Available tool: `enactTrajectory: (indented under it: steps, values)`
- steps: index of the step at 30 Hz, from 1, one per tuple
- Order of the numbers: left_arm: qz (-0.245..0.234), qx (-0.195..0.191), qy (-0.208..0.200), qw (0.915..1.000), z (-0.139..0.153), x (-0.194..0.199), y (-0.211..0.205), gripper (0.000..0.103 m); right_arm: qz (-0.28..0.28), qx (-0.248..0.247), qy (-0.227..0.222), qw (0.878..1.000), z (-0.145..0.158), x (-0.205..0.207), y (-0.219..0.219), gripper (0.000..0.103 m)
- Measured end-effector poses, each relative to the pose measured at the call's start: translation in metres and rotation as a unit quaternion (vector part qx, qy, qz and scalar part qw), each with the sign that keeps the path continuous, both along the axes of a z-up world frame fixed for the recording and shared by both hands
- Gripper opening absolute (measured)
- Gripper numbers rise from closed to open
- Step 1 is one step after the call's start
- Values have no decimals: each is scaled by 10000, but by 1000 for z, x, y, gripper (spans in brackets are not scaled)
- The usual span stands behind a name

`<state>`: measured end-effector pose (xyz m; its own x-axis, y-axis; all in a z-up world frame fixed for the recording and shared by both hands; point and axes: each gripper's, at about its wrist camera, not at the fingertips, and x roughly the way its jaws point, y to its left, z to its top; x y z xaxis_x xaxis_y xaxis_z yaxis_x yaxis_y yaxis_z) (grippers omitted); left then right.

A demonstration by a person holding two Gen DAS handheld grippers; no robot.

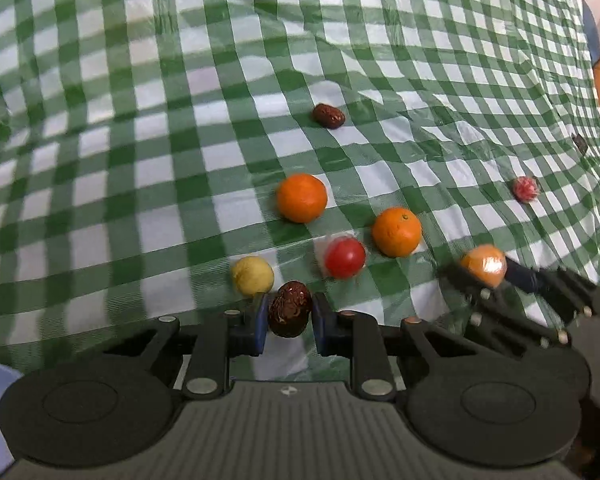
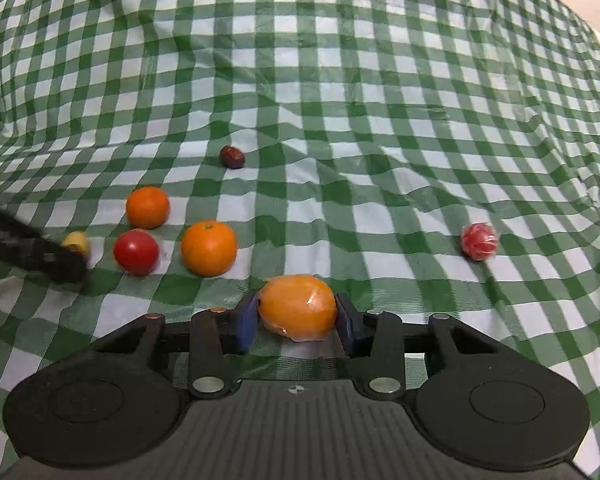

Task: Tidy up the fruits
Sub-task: 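Grasp a brown date with the left tool while the right tool grasps a wrapped orange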

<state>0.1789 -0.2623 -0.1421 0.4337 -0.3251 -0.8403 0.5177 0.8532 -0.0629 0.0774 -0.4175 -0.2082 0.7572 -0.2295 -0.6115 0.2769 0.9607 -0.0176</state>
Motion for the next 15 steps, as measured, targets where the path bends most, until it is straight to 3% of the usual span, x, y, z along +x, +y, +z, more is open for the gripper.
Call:
enactTrajectory:
  steps: [6, 10, 15]
  values:
    - [83, 42, -281, 9996, 43, -40, 39, 25, -39, -81, 0, 10000, 18, -15, 24, 42]
    - [61, 82, -446, 9990, 78, -70, 74, 25, 394, -86, -122, 9991, 43, -28, 57, 42]
    - [271, -215, -619, 9975, 117, -106, 122, 25, 1010, 101, -231, 9946, 85, -54, 105, 42]
